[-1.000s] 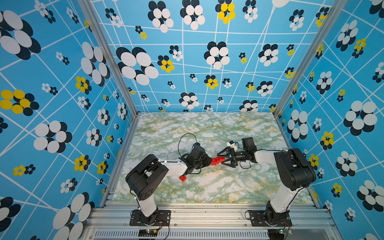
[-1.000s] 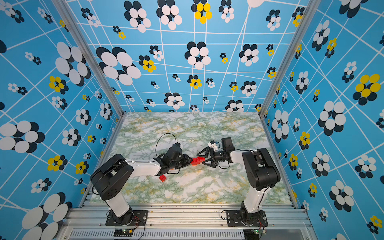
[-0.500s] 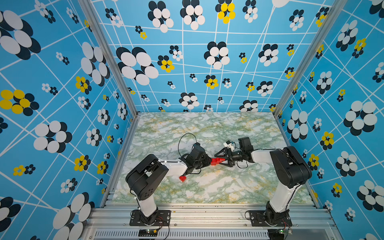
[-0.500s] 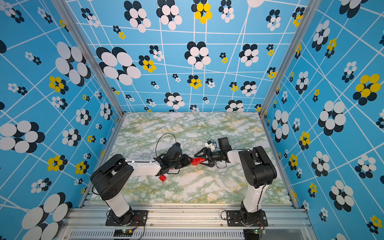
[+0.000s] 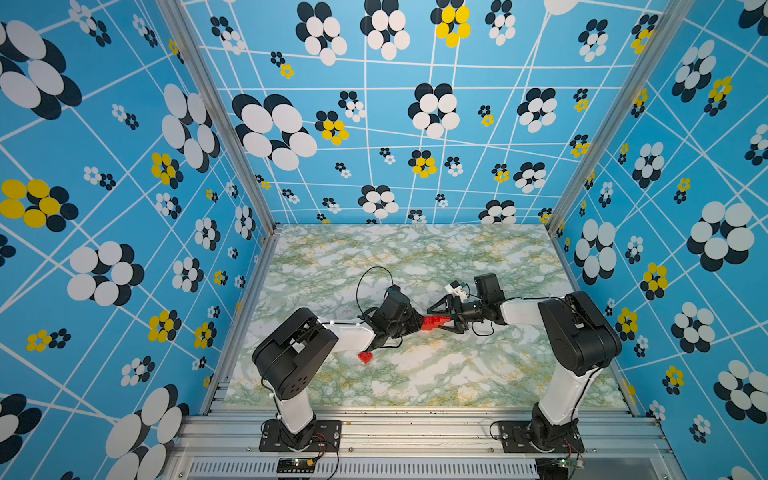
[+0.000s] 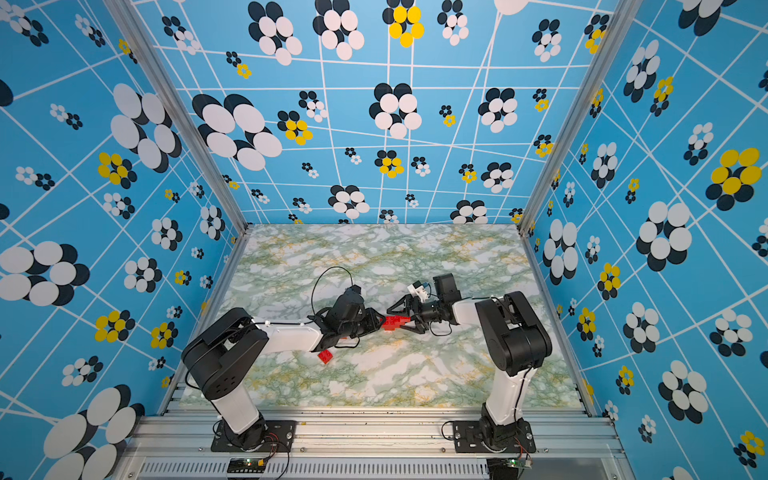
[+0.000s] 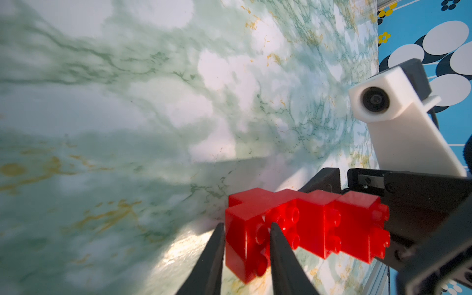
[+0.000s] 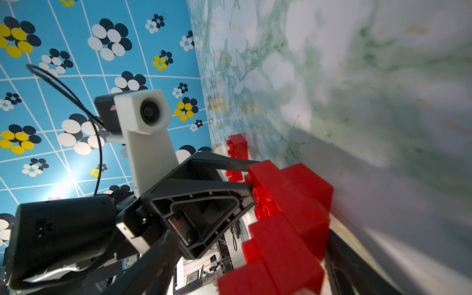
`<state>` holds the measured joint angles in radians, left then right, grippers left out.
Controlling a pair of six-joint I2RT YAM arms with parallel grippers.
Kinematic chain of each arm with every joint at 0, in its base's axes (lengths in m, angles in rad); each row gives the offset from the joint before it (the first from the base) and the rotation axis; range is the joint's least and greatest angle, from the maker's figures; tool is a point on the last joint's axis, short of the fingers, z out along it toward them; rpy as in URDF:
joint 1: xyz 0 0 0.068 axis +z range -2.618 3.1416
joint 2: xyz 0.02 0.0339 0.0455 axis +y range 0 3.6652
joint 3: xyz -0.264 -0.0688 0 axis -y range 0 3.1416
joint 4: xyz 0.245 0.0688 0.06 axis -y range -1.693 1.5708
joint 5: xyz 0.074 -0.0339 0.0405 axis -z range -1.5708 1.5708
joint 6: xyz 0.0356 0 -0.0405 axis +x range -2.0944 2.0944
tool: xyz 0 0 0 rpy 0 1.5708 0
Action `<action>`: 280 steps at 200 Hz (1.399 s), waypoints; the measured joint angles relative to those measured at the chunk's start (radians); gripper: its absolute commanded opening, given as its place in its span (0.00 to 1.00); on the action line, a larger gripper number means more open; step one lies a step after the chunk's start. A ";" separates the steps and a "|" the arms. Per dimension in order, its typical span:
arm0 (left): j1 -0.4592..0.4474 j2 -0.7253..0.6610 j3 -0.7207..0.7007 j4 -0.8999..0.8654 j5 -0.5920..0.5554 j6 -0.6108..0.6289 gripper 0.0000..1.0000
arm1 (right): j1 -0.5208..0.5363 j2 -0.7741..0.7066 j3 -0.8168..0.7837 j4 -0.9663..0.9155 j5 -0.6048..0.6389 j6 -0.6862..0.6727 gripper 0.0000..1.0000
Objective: Assemble the letter v with lego
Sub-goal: Adjust the lego brick at the center of the board.
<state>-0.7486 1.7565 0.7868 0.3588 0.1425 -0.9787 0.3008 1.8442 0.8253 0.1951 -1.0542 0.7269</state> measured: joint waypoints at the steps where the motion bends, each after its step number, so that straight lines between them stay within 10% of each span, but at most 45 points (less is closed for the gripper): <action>1: 0.000 0.000 0.000 0.000 0.000 0.000 0.32 | 0.000 0.000 0.000 0.000 0.000 0.000 0.89; 280: -0.006 -0.057 -0.034 -0.022 -0.029 0.013 0.56 | 0.006 0.021 0.053 -0.140 0.047 -0.069 0.71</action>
<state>-0.7544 1.6993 0.7525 0.3367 0.1139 -0.9657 0.3073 1.8648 0.8780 0.0551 -1.0073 0.6575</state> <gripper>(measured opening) 0.555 0.711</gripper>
